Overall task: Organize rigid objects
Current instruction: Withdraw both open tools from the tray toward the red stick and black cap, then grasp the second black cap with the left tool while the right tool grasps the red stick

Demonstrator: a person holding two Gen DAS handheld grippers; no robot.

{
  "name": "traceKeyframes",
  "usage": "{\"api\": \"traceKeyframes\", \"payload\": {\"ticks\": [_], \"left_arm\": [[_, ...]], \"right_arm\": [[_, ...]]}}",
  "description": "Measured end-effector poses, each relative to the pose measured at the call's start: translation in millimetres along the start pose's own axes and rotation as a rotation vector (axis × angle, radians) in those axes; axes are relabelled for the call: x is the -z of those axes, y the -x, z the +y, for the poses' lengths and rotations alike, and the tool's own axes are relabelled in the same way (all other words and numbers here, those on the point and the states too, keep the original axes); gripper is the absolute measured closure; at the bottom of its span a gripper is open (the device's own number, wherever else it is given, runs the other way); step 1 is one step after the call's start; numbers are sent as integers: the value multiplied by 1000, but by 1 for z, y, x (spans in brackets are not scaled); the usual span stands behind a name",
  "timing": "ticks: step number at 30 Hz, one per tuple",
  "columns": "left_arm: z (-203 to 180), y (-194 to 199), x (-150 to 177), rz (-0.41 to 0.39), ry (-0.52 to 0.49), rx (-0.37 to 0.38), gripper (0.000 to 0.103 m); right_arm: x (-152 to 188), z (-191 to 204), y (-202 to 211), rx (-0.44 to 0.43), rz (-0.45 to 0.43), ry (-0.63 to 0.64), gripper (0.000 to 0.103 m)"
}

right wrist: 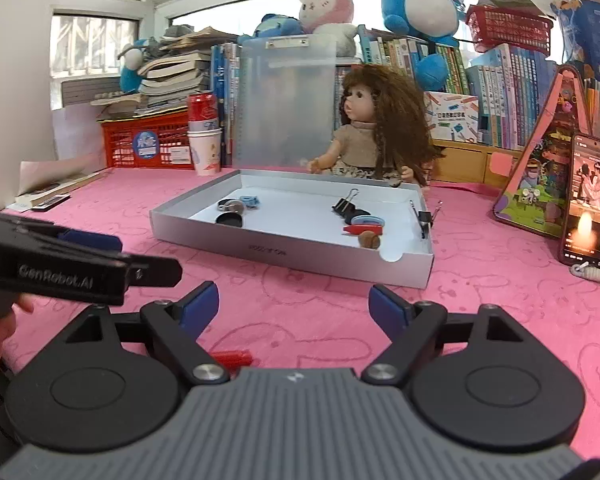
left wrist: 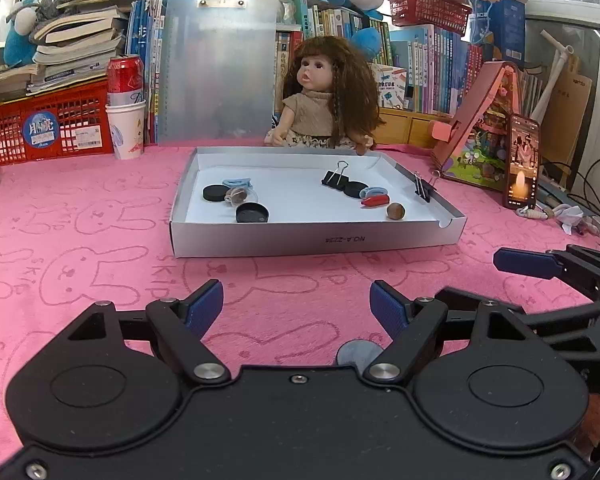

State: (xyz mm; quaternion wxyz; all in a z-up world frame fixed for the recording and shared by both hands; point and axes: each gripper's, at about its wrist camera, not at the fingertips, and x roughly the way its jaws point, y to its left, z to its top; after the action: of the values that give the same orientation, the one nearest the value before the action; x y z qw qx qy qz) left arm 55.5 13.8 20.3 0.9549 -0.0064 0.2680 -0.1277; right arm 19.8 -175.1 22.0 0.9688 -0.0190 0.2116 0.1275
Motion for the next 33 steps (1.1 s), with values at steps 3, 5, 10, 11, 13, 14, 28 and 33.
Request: {"api": "traceKeyframes", "payload": {"ticks": [3,5,10,11,13,14,28,33], "left_arm": [[0,0,0,1,2,2,24],[1,1,1,6,4,1,24],[2,7,9,19,18,5,24],[2,8,11,21,17,7,24],[2,9,14,26,18,8,24],[3,9,16,28,22,8,24],[7,13,25,47,53,2,24],[7,13,26,48,55,5,24]], "right_arm": [[5,4,4,-16,0,18,11],[9,7,5,-21,2,32,11],[16,11,5,-37,23,30,11],[17,11,5,-38,25,27,11],[19,12,6,-42,32,27,11],[20,12,6,-43,33,30,11],[26,28,2,-75,60,103,18],[23,24,-5,-90,87,78,33]]}}
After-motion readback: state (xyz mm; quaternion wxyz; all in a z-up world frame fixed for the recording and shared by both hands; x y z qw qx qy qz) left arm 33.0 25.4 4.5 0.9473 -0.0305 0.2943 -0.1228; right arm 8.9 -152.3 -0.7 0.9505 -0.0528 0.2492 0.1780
